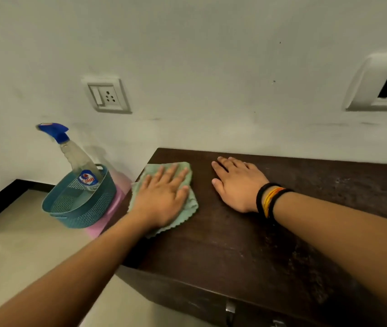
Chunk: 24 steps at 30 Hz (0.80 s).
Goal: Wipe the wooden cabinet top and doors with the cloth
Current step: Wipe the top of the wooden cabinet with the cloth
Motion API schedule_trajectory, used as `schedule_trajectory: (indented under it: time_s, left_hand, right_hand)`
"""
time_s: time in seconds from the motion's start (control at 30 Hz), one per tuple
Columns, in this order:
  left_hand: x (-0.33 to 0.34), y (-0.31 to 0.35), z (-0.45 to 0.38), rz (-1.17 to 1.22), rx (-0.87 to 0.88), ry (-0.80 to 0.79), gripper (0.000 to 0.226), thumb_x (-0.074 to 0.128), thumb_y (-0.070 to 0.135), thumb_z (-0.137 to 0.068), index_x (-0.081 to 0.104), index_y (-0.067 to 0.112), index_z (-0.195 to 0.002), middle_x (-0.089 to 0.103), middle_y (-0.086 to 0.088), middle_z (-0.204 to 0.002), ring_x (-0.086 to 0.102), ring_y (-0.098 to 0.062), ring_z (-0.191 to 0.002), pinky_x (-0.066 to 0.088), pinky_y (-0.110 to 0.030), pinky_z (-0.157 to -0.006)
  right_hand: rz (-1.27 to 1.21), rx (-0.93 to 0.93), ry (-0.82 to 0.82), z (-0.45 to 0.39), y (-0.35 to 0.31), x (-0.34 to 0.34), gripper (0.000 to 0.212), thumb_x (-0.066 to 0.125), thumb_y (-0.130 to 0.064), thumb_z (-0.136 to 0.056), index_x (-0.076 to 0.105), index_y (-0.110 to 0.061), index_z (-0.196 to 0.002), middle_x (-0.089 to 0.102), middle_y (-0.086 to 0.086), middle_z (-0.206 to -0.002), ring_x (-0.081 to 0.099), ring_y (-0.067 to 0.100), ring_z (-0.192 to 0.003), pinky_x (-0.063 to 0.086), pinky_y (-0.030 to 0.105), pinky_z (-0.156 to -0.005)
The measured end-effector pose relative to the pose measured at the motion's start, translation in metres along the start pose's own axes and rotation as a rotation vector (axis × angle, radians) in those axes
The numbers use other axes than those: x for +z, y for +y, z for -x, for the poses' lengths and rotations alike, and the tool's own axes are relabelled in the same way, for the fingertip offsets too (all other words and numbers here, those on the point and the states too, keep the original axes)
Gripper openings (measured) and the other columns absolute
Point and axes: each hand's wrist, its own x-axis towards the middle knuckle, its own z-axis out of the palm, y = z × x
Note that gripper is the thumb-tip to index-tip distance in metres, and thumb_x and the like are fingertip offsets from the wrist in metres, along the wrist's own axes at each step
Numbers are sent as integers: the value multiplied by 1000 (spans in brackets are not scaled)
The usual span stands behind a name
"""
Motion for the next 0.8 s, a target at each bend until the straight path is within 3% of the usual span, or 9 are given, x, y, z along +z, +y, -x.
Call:
schedule_trajectory:
  time_s: [0.07, 0.13, 0.2, 0.33, 0.47, 0.53, 0.57, 0.7, 0.8]
  left_hand:
    - [7, -18, 35, -46, -109, 38, 66, 0, 62, -93, -6, 44, -156, -8, 11, -167, -7, -16, -154, -1, -46, -124]
    - [16, 8, 76, -62, -22, -17, 71, -7, 64, -87, -11, 44, -155, -17, 16, -163, -14, -13, -152, -5, -45, -124]
    - [17, 31, 64, -19, 103, -36, 67, -2, 63, -92, -11, 43, -155, -17, 17, -163, -16, -11, -151, -7, -44, -124]
    - [0, 12, 29, -16, -122, -18, 69, 3, 60, -98, -7, 28, -159, -9, 5, -168, -9, -15, -154, -3, -44, -124]
    - [10, 37, 100, -56, 84, -85, 93, -22, 80, -73, -15, 36, -155, -23, 18, -159, -22, -9, -149, -9, -40, -124]
    - [12, 48, 78, -51, 213, -101, 85, -14, 78, -80, -12, 39, -155, -19, 18, -162, -20, -10, -150, -9, -39, -123]
    - [8, 47, 60, -32, 176, -105, 80, -7, 75, -85, -9, 39, -156, -15, 16, -164, -15, -10, -152, -7, -38, -123]
    - [6, 17, 58, -20, -172, 20, 70, 5, 61, -95, -1, 33, -159, -6, 5, -168, -4, -16, -155, 0, -44, -124]
    - [19, 67, 99, -37, 27, 0, 66, 5, 61, -98, -7, 36, -157, -16, 11, -162, -13, -12, -152, -3, -44, -125]
  right_hand:
    - [1, -10, -25, 5, 2, -1, 63, 16, -50, -103, 9, -23, -160, 8, 2, -168, 7, 24, -154, 14, 45, -123]
    - [-6, -13, -19, 12, 2, 3, 63, 15, -50, -103, 8, -23, -160, 7, 1, -169, 6, 23, -154, 12, 44, -123]
    - [-20, -8, -13, 22, 1, 6, 63, 15, -50, -103, 8, -23, -160, 6, 1, -169, 6, 23, -154, 12, 42, -123]
    - [-29, -29, -15, 45, 2, 4, 63, 13, -51, -103, 7, -23, -160, 6, 1, -169, 5, 23, -154, 12, 42, -123]
    - [-10, -49, 19, 54, 8, 5, 64, 13, -50, -103, 9, -22, -160, 8, 3, -168, 8, 24, -154, 15, 43, -122]
    - [4, -72, -3, 56, 10, 4, 64, 13, -50, -103, 9, -22, -160, 8, 4, -168, 8, 25, -154, 15, 44, -121]
    - [14, -83, -12, 58, 10, 5, 64, 13, -51, -103, 8, -23, -160, 8, 4, -169, 8, 26, -154, 15, 44, -121]
    - [49, -92, -42, 74, 22, 2, 65, 8, -55, -102, 4, -27, -160, 6, 2, -169, 7, 25, -154, 16, 44, -121]
    - [55, -69, -5, 76, 28, 2, 65, 9, -56, -101, 5, -27, -160, 8, 3, -168, 9, 26, -153, 18, 45, -120]
